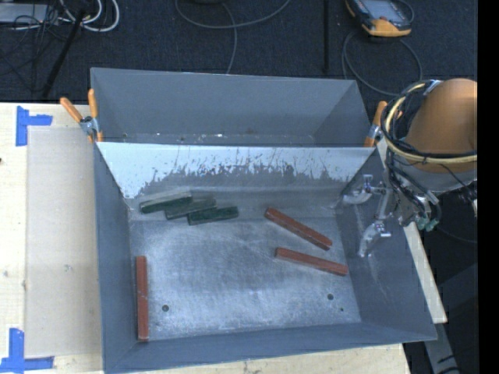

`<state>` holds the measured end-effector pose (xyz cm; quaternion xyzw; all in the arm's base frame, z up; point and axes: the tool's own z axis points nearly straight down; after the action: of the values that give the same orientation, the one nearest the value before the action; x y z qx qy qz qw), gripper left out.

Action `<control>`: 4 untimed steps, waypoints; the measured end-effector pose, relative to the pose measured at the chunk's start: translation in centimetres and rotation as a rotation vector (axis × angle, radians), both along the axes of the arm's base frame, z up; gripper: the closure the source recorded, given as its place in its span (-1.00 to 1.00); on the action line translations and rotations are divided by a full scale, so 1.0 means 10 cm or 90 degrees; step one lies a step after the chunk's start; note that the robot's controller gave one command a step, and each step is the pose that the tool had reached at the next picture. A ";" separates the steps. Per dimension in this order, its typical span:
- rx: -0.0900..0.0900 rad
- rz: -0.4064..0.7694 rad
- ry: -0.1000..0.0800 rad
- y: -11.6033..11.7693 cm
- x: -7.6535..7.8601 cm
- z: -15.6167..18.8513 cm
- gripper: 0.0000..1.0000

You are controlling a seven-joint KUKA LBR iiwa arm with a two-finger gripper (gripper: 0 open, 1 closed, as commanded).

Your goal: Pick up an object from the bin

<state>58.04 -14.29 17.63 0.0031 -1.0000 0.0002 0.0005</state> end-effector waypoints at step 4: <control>-0.003 0.034 -0.015 0.26 -0.03 -0.96 -1.00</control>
Offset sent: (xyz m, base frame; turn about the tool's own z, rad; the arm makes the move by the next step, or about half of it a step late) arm -0.0106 0.0270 -0.1042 -0.0480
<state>57.74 -11.71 8.04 0.0297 -0.9995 0.0025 -0.0116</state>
